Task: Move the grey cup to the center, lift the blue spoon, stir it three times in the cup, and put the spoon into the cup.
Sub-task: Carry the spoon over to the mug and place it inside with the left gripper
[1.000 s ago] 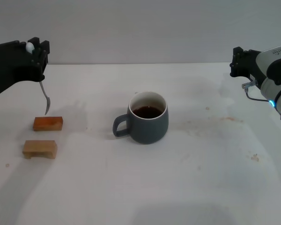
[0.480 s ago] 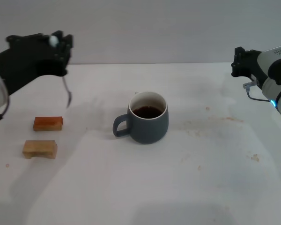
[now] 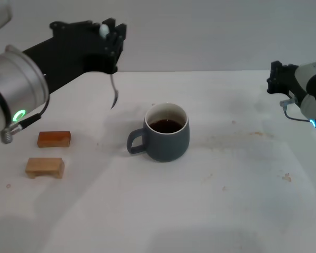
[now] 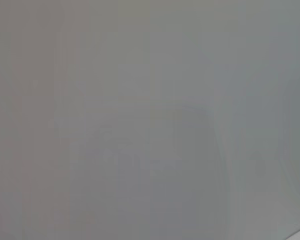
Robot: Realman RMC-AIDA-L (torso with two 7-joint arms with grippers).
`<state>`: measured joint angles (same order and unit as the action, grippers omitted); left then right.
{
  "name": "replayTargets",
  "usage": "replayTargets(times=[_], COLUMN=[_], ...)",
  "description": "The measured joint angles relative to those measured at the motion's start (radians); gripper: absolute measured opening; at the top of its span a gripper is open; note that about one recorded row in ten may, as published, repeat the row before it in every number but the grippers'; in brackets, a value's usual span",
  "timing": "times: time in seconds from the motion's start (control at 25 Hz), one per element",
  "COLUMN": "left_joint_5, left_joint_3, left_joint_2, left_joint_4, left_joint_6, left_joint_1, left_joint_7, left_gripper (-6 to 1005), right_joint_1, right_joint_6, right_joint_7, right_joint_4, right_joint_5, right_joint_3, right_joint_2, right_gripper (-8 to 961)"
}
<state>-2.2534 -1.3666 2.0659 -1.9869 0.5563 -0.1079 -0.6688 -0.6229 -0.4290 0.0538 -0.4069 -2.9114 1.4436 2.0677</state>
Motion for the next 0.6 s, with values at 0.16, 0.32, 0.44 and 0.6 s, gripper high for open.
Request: replayTargets(times=[0.16,0.32,0.44,0.6], left_joint_5=[0.003,0.003,0.003,0.003], left_joint_3=[0.029,0.053,0.078,0.114], left_joint_2=[0.000,0.000,0.000,-0.001], left_joint_4=[0.003,0.018,0.046,0.099], left_joint_6=[-0.022,-0.038,-0.069,-0.126], left_joint_1=[0.039,0.071,0.092,0.131], left_joint_7=[0.001,0.001,0.001,-0.002], left_gripper=[147,147,147,147], right_joint_1=[0.000,0.006,0.020,0.039], right_joint_6=[-0.004,-0.020,-0.024,-0.021], right_joint_7=[0.000,-0.001,-0.002,-0.035], right_joint_4=[0.037,0.074,0.079,0.073], right_joint_5=[-0.003,-0.003,-0.005,-0.006], right_joint_3=[0.019,0.031,0.037,0.043], right_joint_2=[0.000,0.000,0.000,-0.002], right_gripper=[-1,-1,0,0])
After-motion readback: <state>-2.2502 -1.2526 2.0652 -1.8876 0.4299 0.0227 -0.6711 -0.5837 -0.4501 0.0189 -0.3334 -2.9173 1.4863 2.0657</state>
